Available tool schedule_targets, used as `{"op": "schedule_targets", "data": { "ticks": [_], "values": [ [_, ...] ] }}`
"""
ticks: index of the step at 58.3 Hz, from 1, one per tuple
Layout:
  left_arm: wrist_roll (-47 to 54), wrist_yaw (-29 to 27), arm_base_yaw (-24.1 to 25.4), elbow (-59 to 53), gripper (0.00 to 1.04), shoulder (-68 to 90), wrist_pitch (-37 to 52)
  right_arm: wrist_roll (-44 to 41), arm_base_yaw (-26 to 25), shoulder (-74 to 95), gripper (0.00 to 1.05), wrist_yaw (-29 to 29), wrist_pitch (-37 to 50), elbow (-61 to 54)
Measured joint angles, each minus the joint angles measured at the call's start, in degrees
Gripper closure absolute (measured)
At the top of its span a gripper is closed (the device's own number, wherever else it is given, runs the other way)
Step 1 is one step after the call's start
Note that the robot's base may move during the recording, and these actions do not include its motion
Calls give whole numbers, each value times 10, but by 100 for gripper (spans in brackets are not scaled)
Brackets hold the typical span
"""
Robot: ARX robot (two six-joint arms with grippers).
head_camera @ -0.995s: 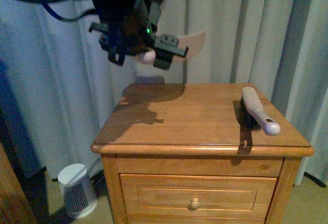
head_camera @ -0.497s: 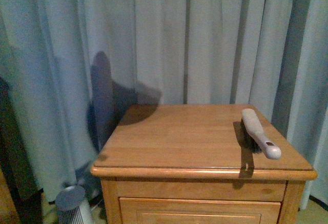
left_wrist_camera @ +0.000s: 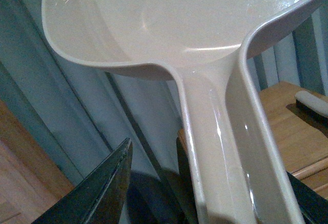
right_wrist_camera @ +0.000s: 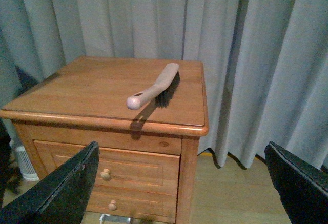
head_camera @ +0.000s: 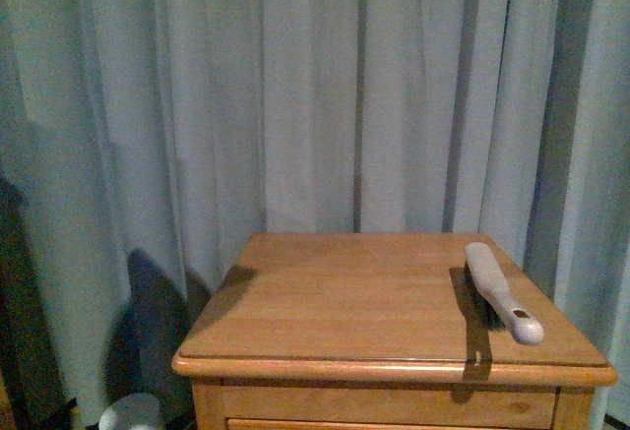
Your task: Clean up trash
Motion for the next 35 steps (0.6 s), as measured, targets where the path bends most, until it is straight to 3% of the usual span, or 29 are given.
{"op": "schedule_targets", "data": {
  "ticks": [11, 25, 33, 35],
  "values": [
    [-19, 24, 37, -24, 41, -27, -18, 0, 0, 0, 7, 0, 0, 0],
    [-50, 27, 47, -36, 41, -37, -21, -2, 1, 0, 7, 5, 1, 0],
    [-55, 29, 48, -37, 41, -38, -21, -73, 109, 71, 7, 317, 132, 0],
    [-56, 29, 48, -37, 41, -38, -21, -75, 114, 90, 7, 353, 128, 0]
  ]
}}
